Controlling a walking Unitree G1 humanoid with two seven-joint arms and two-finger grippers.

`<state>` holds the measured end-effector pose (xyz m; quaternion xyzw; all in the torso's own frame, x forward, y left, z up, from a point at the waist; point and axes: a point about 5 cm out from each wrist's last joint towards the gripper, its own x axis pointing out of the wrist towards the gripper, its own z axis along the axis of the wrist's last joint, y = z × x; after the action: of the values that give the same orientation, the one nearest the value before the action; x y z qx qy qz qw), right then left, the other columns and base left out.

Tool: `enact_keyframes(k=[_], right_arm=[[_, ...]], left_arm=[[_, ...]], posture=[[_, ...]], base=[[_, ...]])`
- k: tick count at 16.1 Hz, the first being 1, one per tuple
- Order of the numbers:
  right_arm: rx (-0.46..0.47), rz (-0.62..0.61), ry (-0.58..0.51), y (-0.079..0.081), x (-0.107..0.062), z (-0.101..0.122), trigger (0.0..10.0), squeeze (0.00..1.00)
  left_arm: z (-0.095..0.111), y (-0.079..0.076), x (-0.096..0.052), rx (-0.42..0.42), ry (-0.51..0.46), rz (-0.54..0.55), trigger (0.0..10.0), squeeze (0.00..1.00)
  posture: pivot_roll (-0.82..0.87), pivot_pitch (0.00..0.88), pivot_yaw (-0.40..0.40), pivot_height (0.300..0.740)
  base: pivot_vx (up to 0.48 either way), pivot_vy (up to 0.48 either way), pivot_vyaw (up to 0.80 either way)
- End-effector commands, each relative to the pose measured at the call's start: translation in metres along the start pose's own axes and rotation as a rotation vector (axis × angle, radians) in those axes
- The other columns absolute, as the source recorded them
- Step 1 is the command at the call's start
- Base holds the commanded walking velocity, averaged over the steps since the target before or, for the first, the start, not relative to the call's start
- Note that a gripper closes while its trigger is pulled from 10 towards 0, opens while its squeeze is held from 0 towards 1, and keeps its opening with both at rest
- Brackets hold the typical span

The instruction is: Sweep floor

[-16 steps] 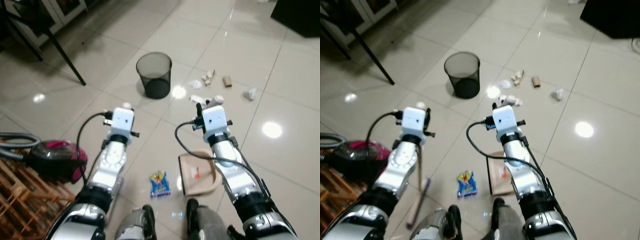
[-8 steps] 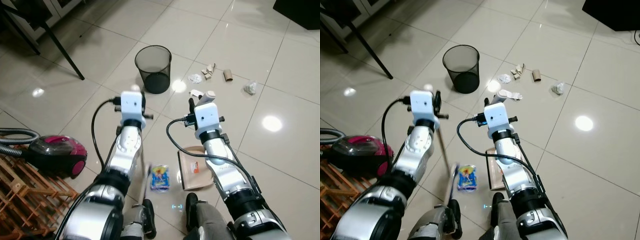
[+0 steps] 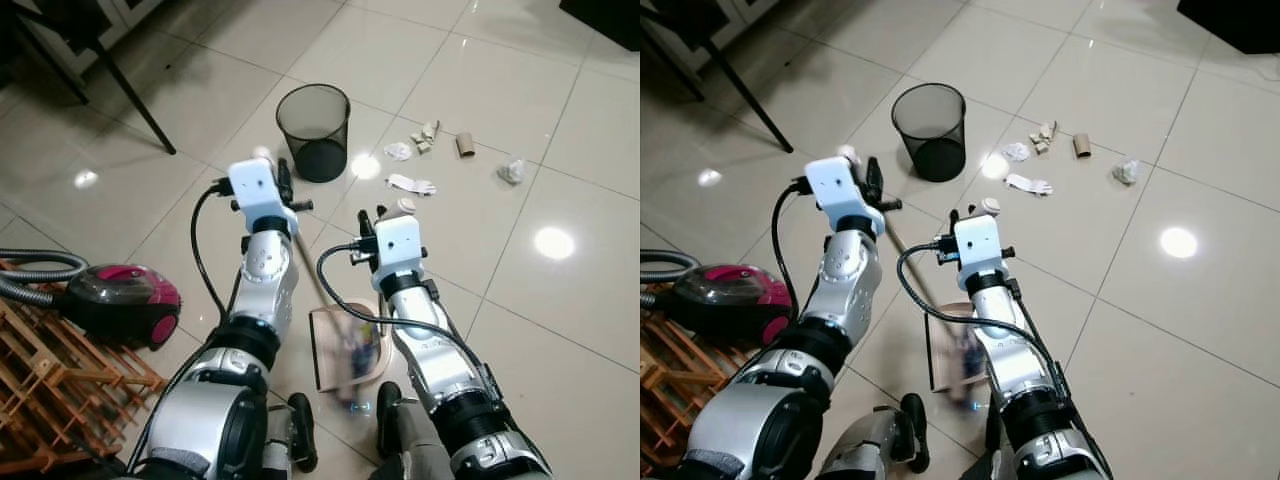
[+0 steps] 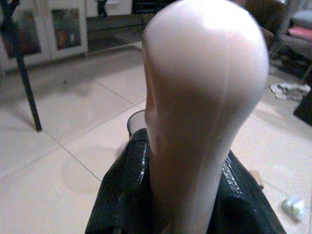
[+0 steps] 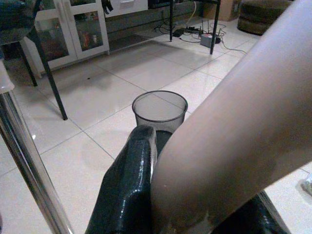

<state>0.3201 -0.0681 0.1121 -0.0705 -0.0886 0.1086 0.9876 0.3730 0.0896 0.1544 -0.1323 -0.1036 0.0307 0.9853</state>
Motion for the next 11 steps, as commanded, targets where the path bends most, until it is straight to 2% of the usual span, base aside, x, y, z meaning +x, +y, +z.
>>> enact_keyframes(k=[1, 3, 4, 5, 7, 9, 11], right_arm=[[0.037, 0.008, 0.031, 0.005, -0.003, -0.005, 10.0, 0.0], [0.04, 0.002, 0.034, 0.002, -0.004, -0.006, 10.0, 0.0], [0.04, -0.004, 0.035, -0.002, -0.006, -0.007, 10.0, 0.0], [0.04, -0.006, 0.035, -0.003, -0.006, -0.007, 10.0, 0.0], [0.034, -0.016, 0.041, -0.009, -0.005, -0.009, 10.0, 0.0], [0.025, -0.021, 0.042, -0.014, -0.005, -0.01, 10.0, 0.0], [0.012, -0.032, 0.052, -0.023, -0.004, -0.014, 10.0, 0.0]], left_arm=[[0.002, 0.002, 0.002, -0.021, -0.011, 0.009, 10.0, 0.0], [0.014, 0.0, 0.008, 0.004, -0.057, -0.033, 10.0, 0.0], [0.027, -0.006, 0.015, 0.068, -0.104, -0.15, 10.0, 0.0], [0.029, -0.008, 0.016, 0.088, -0.114, -0.188, 10.0, 0.0], [0.035, -0.011, 0.016, 0.217, -0.134, -0.354, 10.0, 0.0], [0.038, -0.006, 0.015, 0.258, -0.143, -0.435, 10.0, 0.0], [0.045, 0.012, 0.017, 0.265, -0.146, -0.464, 10.0, 0.0]], posture=[[-0.05, 0.311, 0.126, 0.74], [-0.05, 0.299, 0.129, 0.74], [-0.04, 0.279, 0.132, 0.74], [-0.04, 0.279, 0.132, 0.74], [-0.04, 0.241, 0.137, 0.74], [-0.04, 0.224, 0.136, 0.74], [-0.04, 0.177, 0.137, 0.74]], base=[[0.0, 0.0, 0.0], [0.0, 0.0, 0.0], [0.0, 0.0, 0.0], [0.0, 0.0, 0.0], [0.0, 0.0, 0.0], [0.0, 0.0, 0.0], [0.0, 0.0, 0.0]])
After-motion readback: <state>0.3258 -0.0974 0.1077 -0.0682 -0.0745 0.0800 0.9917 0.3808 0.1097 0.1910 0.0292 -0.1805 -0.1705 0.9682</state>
